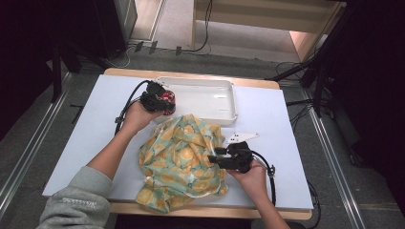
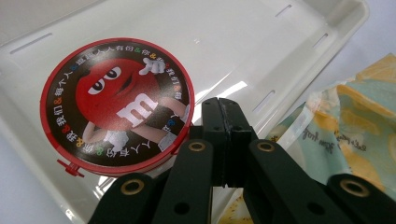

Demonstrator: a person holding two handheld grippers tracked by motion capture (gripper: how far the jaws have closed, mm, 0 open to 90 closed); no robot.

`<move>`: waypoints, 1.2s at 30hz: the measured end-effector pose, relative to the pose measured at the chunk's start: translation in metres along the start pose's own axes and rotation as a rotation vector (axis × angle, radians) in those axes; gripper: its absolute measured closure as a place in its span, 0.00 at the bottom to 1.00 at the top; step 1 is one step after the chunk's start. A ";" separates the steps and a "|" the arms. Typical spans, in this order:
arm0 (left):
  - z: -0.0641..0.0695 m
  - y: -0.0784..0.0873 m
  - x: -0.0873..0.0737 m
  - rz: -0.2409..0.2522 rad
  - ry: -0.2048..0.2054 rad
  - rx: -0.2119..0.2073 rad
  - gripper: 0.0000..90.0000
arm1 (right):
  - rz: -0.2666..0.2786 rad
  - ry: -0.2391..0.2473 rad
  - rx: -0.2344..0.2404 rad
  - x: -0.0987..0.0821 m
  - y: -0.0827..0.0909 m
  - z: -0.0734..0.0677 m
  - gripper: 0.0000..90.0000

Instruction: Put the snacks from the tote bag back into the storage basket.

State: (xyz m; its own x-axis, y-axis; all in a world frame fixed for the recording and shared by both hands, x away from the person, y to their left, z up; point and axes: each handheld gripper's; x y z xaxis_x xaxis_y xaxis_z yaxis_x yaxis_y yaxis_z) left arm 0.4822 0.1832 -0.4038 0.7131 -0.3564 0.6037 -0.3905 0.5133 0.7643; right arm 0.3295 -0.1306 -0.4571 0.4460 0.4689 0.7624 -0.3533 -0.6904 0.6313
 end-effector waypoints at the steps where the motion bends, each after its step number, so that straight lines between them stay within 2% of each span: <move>1: -0.001 0.001 0.000 -0.001 -0.004 0.000 1.00 | 0.000 -0.001 0.000 0.000 0.000 0.000 0.60; 10: -0.008 0.007 -0.004 -0.014 0.012 0.016 1.00 | 0.000 0.002 0.001 0.000 -0.001 0.000 0.60; 13: -0.010 0.008 -0.005 -0.012 0.028 0.006 1.00 | 0.000 0.003 0.001 0.000 -0.001 0.000 0.60; 19: -0.004 0.014 -0.005 -0.001 0.023 -0.026 0.96 | -0.001 0.000 0.001 0.000 -0.001 0.001 0.60; 23: 0.000 0.025 -0.012 0.014 0.008 -0.045 0.96 | -0.004 0.000 0.002 0.000 0.000 0.001 0.60; 29: 0.000 0.037 -0.023 0.024 0.004 -0.059 0.90 | -0.002 0.002 0.003 0.000 0.001 0.001 0.59; 32: 0.002 0.042 -0.029 0.023 -0.007 -0.040 0.85 | -0.002 0.001 0.004 0.000 0.001 0.001 0.59; 36: 0.004 0.048 -0.040 0.033 -0.006 -0.048 0.80 | -0.002 -0.006 0.004 0.000 0.002 0.002 0.58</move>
State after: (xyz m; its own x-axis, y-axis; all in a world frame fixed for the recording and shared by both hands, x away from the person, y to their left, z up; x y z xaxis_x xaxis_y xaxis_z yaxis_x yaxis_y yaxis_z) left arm 0.4332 0.2186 -0.3905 0.6970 -0.3434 0.6295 -0.3849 0.5615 0.7325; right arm 0.3297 -0.1332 -0.4563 0.4513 0.4668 0.7605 -0.3491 -0.6920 0.6319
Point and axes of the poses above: each handheld gripper's, and its own axes: y roughly backward along the jaws, x roughly out of its top, z roughly to its right, and after that the axes turned 8 degrees about y, right-handed
